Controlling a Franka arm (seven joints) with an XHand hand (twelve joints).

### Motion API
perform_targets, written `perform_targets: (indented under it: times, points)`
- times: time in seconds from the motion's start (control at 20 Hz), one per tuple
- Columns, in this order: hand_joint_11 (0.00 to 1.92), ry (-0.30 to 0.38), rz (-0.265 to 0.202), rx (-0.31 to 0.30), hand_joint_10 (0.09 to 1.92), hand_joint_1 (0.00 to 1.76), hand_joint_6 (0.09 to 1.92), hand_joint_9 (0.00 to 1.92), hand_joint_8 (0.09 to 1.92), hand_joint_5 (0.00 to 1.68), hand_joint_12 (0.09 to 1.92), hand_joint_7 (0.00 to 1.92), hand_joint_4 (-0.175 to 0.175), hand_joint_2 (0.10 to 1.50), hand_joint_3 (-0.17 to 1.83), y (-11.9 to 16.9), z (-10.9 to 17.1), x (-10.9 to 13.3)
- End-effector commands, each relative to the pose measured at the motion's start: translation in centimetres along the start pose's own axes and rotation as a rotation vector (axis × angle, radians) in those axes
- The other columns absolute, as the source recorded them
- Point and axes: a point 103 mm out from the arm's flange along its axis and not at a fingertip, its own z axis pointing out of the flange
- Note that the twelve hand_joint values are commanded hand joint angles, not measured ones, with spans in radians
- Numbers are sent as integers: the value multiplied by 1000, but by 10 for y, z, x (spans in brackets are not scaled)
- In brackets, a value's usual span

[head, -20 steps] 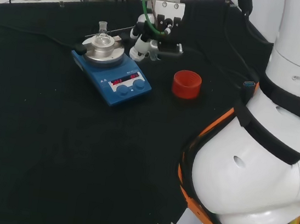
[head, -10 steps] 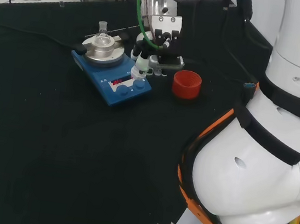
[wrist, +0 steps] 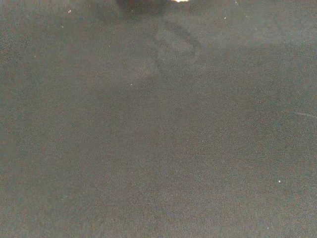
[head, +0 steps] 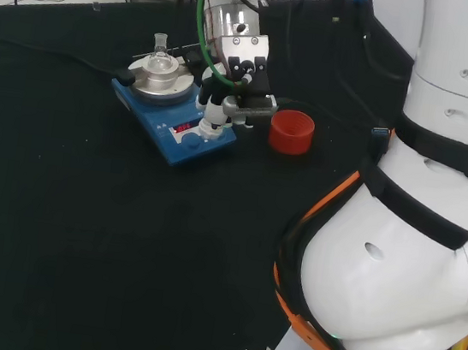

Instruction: Turn on the heater.

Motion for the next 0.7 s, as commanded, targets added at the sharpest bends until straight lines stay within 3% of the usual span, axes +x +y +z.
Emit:
perform_targets:
  times: [0.05,0.7]
  points:
    - [1373,-41,-8,74,1309,1351,87,1584,1543,204,1234,1446,-41,1190,-175,6,0,8]
    - [1350,-75,0,183,1342,1363,87,1585,1579,165,1279,1453,-26,1202,-175,19,4,10]
